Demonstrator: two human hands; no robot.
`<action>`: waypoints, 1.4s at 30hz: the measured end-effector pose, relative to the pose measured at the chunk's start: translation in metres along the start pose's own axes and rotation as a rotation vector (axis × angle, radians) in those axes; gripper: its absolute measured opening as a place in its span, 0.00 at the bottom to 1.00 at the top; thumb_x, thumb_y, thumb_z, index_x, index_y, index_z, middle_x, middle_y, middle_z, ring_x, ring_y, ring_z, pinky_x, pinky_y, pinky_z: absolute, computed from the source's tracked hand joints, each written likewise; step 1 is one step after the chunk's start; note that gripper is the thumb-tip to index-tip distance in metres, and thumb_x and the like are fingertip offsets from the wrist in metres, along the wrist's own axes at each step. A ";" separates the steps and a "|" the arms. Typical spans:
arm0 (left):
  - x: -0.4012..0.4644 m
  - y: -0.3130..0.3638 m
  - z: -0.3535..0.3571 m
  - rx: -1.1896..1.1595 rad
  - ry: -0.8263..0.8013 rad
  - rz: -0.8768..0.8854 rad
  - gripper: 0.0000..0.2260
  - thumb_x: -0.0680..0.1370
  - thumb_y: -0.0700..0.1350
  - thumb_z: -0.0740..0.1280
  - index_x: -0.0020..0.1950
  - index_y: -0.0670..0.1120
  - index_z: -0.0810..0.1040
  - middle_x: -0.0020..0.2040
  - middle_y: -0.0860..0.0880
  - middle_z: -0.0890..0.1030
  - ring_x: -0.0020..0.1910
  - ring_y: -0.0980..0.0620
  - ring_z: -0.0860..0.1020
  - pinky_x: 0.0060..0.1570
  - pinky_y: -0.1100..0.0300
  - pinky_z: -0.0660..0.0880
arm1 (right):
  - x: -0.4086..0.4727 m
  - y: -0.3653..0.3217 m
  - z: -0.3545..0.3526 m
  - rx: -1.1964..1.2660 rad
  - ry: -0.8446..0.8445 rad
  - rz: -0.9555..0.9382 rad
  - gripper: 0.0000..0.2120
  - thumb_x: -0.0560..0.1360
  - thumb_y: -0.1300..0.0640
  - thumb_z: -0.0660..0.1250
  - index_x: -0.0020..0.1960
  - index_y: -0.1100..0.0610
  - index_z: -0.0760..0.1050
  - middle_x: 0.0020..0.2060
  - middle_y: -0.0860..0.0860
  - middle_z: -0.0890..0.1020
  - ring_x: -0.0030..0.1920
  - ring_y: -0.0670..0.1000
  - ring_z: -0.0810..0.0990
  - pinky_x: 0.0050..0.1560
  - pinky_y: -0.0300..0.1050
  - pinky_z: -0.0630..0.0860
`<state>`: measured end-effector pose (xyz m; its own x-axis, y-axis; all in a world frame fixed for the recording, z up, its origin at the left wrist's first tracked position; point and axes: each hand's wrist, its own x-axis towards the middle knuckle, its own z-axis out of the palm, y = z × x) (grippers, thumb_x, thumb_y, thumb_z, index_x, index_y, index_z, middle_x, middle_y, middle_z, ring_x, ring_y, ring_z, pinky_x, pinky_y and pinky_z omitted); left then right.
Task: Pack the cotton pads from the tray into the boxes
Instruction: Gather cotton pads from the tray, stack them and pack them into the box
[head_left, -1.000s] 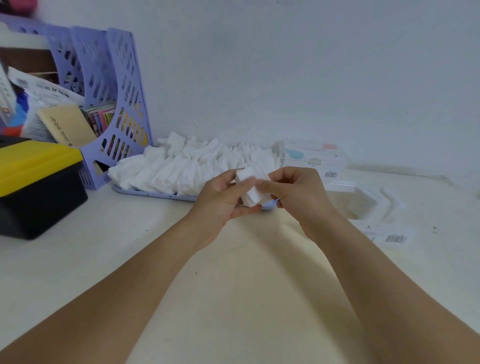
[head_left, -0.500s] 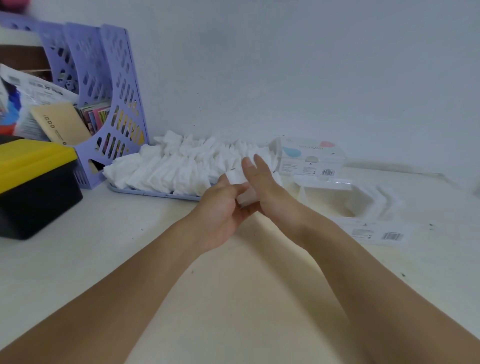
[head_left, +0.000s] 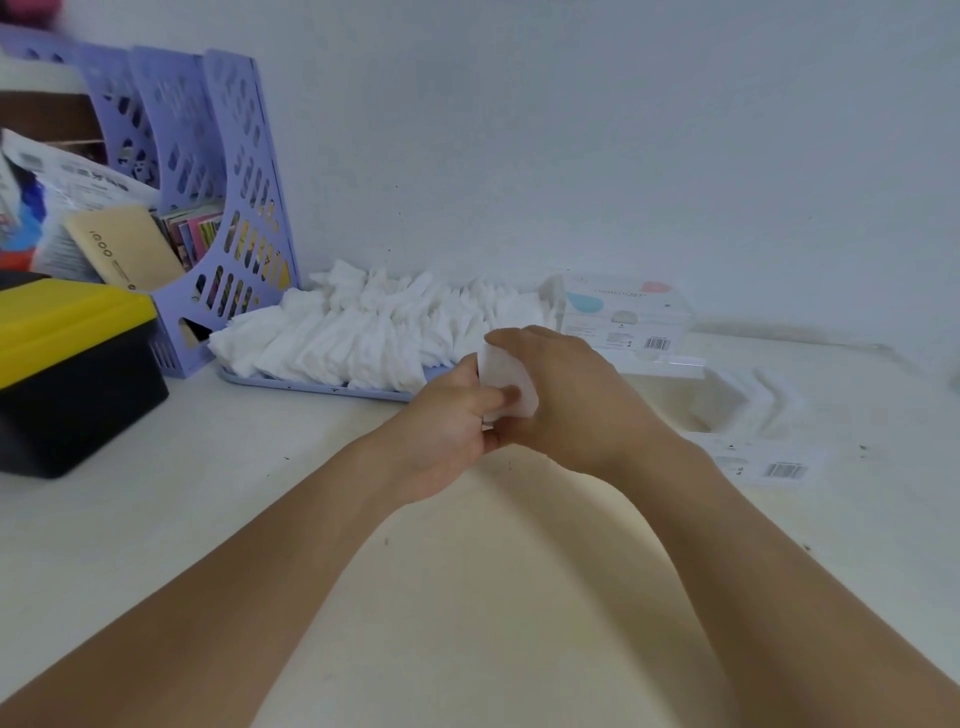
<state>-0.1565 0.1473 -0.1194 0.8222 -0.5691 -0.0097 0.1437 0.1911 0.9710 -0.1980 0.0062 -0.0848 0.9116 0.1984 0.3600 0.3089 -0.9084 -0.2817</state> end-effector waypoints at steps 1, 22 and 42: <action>0.000 0.000 0.000 -0.002 -0.002 -0.001 0.19 0.82 0.36 0.63 0.74 0.46 0.70 0.63 0.46 0.81 0.56 0.52 0.81 0.55 0.58 0.78 | 0.001 0.000 0.002 0.021 0.018 0.004 0.19 0.69 0.52 0.75 0.57 0.49 0.74 0.49 0.45 0.76 0.51 0.52 0.78 0.42 0.44 0.72; 0.032 0.010 0.053 0.953 0.181 0.442 0.24 0.77 0.54 0.72 0.71 0.53 0.71 0.63 0.56 0.76 0.57 0.58 0.75 0.56 0.63 0.73 | -0.027 0.116 -0.091 0.555 0.359 0.626 0.17 0.70 0.59 0.79 0.56 0.61 0.81 0.40 0.56 0.85 0.29 0.47 0.81 0.31 0.36 0.75; 0.050 -0.035 0.066 1.283 0.075 0.782 0.19 0.69 0.65 0.69 0.44 0.50 0.82 0.43 0.55 0.80 0.49 0.52 0.75 0.51 0.51 0.75 | -0.019 0.107 -0.063 -0.171 0.082 0.767 0.28 0.66 0.52 0.81 0.61 0.54 0.73 0.50 0.50 0.74 0.47 0.54 0.74 0.44 0.45 0.68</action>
<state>-0.1564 0.0592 -0.1384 0.4927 -0.6086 0.6219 -0.8659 -0.4141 0.2807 -0.1989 -0.1182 -0.0660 0.8284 -0.5279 0.1873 -0.4497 -0.8261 -0.3395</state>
